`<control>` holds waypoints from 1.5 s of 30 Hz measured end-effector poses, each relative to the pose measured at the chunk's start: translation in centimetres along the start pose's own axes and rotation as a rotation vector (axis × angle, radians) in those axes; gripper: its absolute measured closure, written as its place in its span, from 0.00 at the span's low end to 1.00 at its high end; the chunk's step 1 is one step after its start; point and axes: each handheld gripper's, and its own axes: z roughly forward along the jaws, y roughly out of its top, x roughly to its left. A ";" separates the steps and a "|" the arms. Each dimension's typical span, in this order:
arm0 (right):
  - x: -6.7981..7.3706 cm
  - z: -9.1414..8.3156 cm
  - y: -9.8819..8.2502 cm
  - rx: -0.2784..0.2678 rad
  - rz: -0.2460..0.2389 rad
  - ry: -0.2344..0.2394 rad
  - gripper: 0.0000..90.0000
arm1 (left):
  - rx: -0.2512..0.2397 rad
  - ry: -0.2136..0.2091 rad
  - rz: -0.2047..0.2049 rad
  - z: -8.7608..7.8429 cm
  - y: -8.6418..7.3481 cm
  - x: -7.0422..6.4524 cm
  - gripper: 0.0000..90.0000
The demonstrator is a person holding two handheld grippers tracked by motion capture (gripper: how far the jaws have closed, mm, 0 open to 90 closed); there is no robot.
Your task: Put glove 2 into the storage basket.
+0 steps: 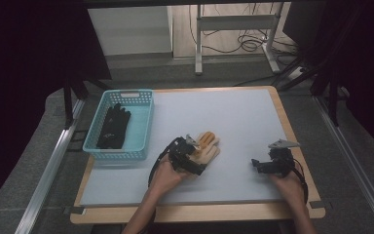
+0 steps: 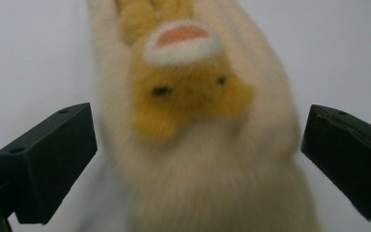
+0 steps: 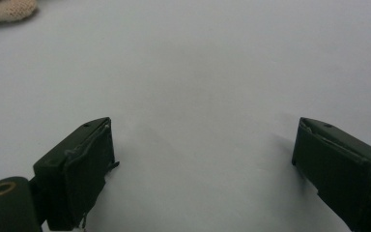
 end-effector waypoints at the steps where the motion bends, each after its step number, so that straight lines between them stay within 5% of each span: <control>1: 0.0 0.0 0.0 0.000 0.000 0.000 0.08 | 0.009 0.003 0.001 0.5 0.1 -0.1 0.00; 4: 0.0 0.0 0.0 -0.001 0.000 0.001 0.08 | 0.050 0.026 0.012 1.7 0.1 -0.5 0.00; 6: 0.0 0.0 0.0 -0.001 0.000 0.001 0.08 | 0.033 0.031 -0.008 1.5 0.0 -0.5 0.01; 10: 0.0 0.0 0.0 -0.001 0.000 0.000 0.08 | 0.026 0.044 -0.012 0.5 0.0 -0.5 0.33; 15: 0.0 0.0 0.0 -0.001 -0.001 0.000 0.08 | 0.040 0.051 -0.024 0.2 0.1 -0.6 0.54; 24: 0.0 0.0 0.0 -0.002 -0.001 0.000 0.08 | 0.036 0.060 -0.049 -0.9 0.5 0.0 0.63; 34: 0.0 0.0 0.0 -0.001 -0.001 0.000 0.08 | -0.043 0.138 -0.172 -7.1 1.5 4.9 0.60; 45: 0.0 0.0 0.0 -0.002 0.000 0.002 0.08 | -0.086 0.308 -0.336 -14.6 0.2 13.3 0.59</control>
